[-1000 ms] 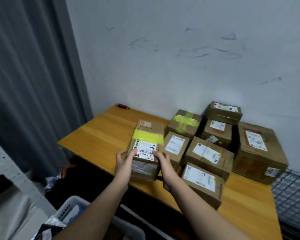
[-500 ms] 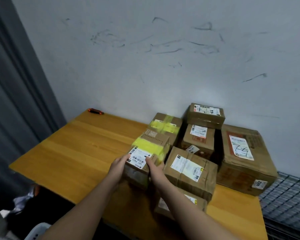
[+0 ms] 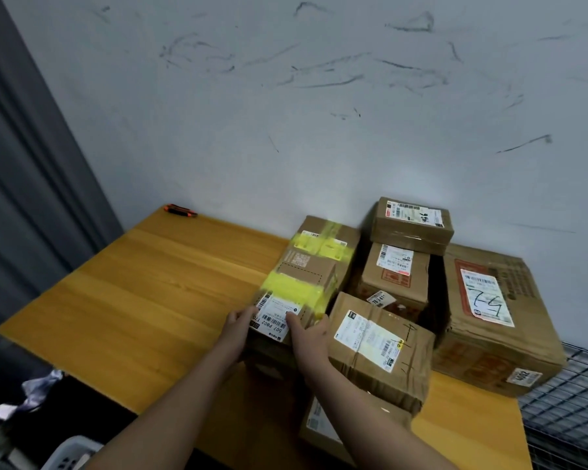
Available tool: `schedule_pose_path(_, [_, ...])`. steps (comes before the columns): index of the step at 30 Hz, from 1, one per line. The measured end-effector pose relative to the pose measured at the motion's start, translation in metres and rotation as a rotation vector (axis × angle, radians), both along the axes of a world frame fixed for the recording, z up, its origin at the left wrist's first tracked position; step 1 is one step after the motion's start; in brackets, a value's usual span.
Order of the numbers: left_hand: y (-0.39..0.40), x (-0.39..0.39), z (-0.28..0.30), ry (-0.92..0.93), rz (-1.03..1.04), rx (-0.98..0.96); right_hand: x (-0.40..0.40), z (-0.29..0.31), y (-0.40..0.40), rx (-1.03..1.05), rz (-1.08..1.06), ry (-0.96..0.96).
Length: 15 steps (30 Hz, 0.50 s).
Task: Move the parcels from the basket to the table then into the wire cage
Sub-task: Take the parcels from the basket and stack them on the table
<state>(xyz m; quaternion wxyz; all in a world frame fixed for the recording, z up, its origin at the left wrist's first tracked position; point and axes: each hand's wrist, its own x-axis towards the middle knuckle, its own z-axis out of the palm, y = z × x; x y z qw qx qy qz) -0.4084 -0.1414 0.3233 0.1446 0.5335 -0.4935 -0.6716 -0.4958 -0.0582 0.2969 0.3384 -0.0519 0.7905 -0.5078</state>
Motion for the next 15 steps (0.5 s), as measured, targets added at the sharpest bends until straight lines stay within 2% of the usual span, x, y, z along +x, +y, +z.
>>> schedule_pose_path(4, [-0.003, 0.002, 0.002, -0.028, -0.023, -0.026, 0.002, 0.014, 0.000, 0.057, 0.001, 0.122])
schedule_pose_path(8, [-0.013, 0.021, 0.012, -0.099, 0.008, -0.223, 0.007, 0.042, 0.003, 0.158, 0.070, 0.505])
schedule_pose_path(10, [-0.021, 0.043, 0.020, -0.079, 0.054, -0.292, 0.021, 0.062, -0.001, 0.060, 0.086, 0.657])
schedule_pose_path(12, [-0.028, 0.071, 0.027, -0.033, 0.092, -0.323, 0.043, 0.077, -0.007, -0.074, 0.152, 0.720])
schedule_pose_path(15, [-0.030, 0.134, 0.031, -0.007, 0.177, -0.346, 0.098, 0.081, -0.018, -0.244, 0.300, 0.620])
